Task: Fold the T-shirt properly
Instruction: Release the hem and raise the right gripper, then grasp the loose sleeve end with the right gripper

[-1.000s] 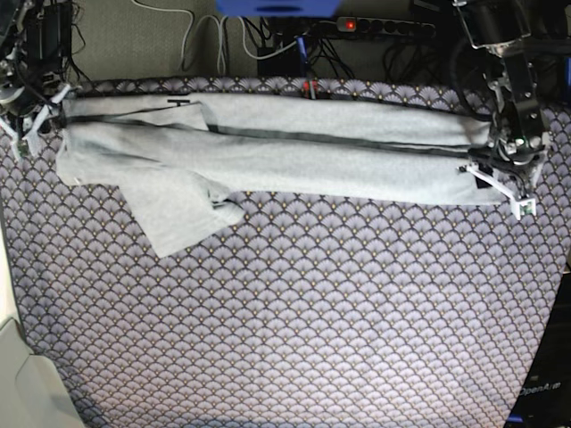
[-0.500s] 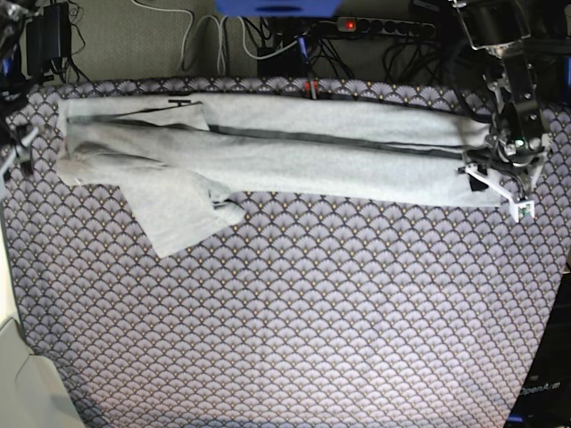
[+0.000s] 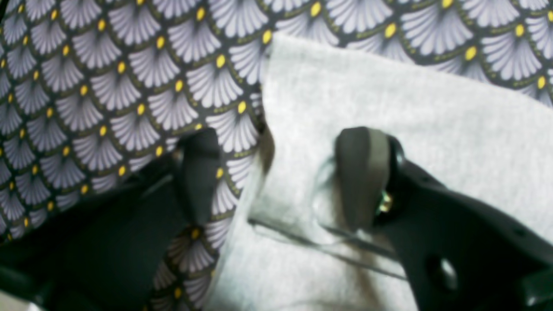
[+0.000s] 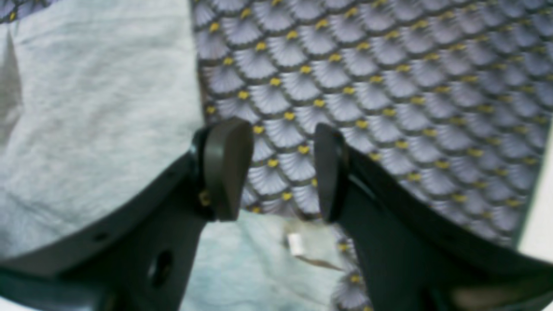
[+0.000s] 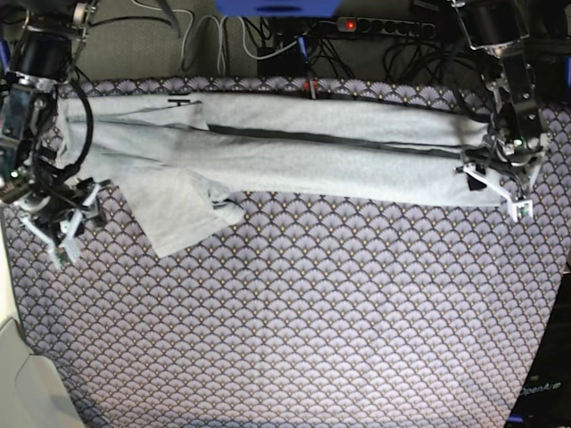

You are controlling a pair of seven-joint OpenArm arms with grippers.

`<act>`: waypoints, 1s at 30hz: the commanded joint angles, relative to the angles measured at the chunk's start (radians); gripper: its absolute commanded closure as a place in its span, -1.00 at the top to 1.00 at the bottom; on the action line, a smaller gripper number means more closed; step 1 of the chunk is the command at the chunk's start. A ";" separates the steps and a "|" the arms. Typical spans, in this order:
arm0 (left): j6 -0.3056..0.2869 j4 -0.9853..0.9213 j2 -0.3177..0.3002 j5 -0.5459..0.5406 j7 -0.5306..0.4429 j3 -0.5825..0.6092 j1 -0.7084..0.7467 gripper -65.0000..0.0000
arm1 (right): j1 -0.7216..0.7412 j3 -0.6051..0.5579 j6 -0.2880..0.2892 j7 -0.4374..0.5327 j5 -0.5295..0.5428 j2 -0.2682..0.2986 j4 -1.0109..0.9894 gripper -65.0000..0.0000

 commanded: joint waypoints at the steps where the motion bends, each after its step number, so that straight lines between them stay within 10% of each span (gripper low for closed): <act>1: 0.003 0.018 -0.014 0.002 -0.007 -0.002 -0.010 0.31 | 0.036 -0.015 -0.001 0.025 0.012 0.000 0.013 -0.14; 30: 0.005 0.029 -0.014 0.004 -0.003 -0.007 -0.021 0.31 | 0.192 -0.101 -0.001 0.180 0.013 -0.044 -0.429 -0.30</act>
